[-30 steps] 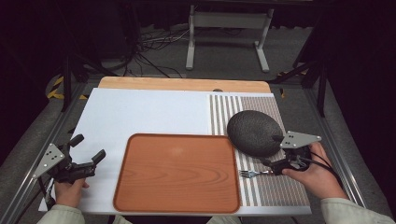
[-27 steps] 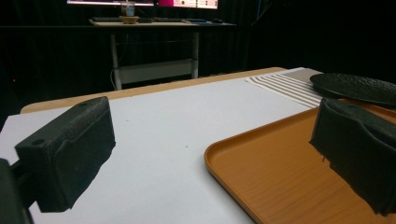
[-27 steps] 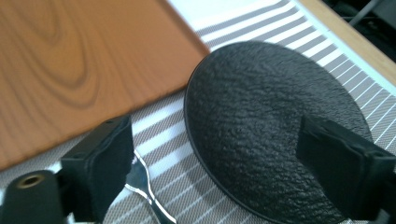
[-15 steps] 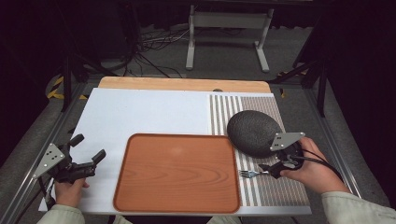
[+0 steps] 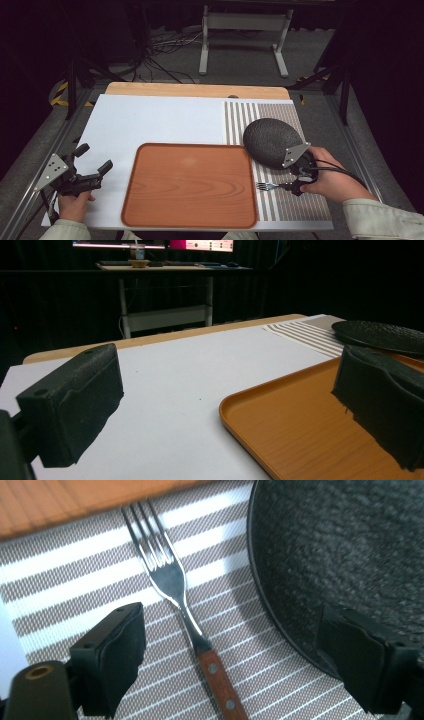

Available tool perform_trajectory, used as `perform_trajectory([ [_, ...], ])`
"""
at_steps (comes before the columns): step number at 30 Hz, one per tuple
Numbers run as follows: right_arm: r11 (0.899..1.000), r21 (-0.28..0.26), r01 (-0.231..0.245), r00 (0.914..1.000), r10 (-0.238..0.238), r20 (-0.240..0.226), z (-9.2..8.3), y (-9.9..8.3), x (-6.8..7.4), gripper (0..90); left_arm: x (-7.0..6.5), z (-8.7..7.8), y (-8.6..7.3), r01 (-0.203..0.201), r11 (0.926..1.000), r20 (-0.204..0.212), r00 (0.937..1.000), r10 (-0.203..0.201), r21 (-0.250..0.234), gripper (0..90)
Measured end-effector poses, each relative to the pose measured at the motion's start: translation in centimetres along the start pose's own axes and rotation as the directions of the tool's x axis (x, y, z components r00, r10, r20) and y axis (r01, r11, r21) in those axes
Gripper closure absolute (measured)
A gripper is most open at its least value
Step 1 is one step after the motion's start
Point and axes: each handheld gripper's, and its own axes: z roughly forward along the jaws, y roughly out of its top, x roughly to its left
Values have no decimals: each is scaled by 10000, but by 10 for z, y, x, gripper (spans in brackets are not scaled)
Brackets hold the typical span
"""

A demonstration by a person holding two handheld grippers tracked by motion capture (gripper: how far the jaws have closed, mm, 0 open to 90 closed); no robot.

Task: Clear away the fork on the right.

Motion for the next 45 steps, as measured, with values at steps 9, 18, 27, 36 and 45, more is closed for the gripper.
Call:
perform_trajectory([
  [9, 9975, 659, 251, 9996, -240, -174, 4, -3, -3, 152, 0, 0, 0, -15, 10000, -3, 10000, 15, 41, 6],
  [18, 9905, 1254, 568, 9970, -496, -591, 7, -3, -6, 171, 0, 0, 0, -20, 10000, -22, 10000, 20, 40, 6],
  [27, 9816, 1564, 1093, 9912, -958, -916, 12, -2, -8, 278, 0, 0, 0, -12, 10000, -28, 10000, 12, 57, 6],
  [36, 9483, 2518, 1930, 9732, -1524, -1721, 23, -2, -6, 459, 0, 1, -1, 3, 10000, -44, 10000, -2, 79, 6],
  [45, 9180, 3048, 2536, 9577, -1940, -2124, 32, 2, -7, 598, 0, 1, -1, 6, 10000, -54, 10000, -5, 87, 6],
])
